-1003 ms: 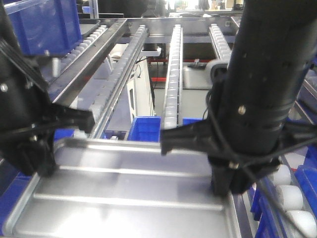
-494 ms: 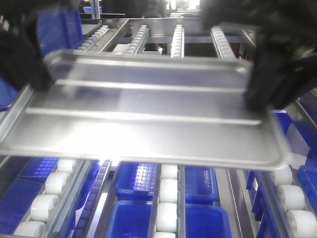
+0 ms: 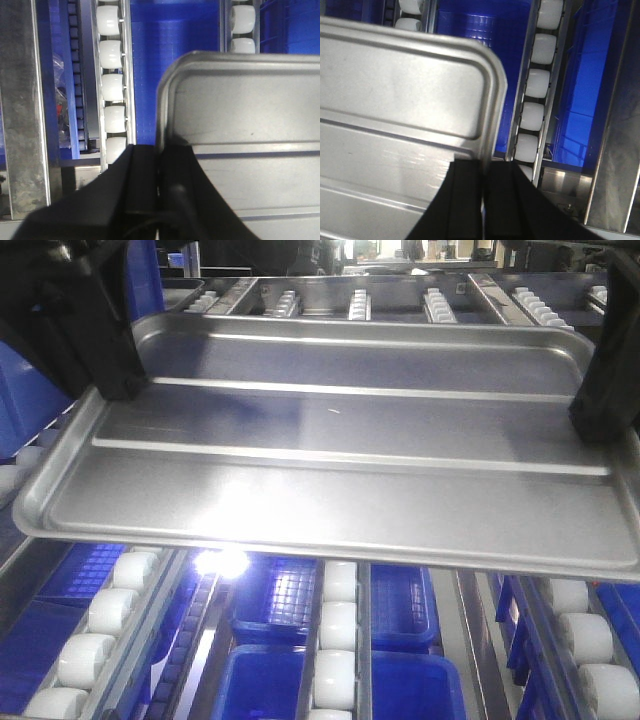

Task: Grab silver tray and stack on right shelf
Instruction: 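Lift the silver tray off the shelf with both grippers, then hold the tray level with both grippers while the base drives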

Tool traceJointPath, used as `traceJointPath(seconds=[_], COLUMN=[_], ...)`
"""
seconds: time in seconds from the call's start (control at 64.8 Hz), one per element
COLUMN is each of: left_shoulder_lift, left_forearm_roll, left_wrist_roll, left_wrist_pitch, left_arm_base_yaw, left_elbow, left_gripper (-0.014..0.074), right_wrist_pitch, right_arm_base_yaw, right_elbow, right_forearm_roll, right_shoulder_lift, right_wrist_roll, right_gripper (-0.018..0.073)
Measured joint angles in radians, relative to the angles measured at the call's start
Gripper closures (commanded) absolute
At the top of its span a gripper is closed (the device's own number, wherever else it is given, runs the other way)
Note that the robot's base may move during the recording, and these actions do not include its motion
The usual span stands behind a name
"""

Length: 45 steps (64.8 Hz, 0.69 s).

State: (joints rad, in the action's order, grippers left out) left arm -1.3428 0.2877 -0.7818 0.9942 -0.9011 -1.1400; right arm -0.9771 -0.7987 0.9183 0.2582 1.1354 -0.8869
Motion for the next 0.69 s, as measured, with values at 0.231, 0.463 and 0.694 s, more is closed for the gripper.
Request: traceJointPath(seconds=[0.231,0.463,0.694], left_shoulder_lift=[0.0,0.0,0.0], left_forearm_roll=[0.0,0.0,0.0], left_wrist_roll=[-0.004,-0.006,-0.006], left_wrist_pitch=[0.025,0.029,0.03], left_arm_base_yaw=[0.0,0.0,0.0], left_elbow=[-0.002,-0.002,-0.002], left_gripper=[0.0689,0.0689,0.0689], right_wrist_pitch=[0.0,0.0,0.0], right_arm_base_yaw=[-0.002,-0.005,-0.005], right_elbow=[0.0,0.0,0.0], right_forearm_roll=[0.0,-0.002,-0.002], right_shoulder_lift=[0.0,0.0,0.0], right_wrist_roll=[0.0,0.0,0.002], right_gripper=[0.0503,0.0503,0.0503])
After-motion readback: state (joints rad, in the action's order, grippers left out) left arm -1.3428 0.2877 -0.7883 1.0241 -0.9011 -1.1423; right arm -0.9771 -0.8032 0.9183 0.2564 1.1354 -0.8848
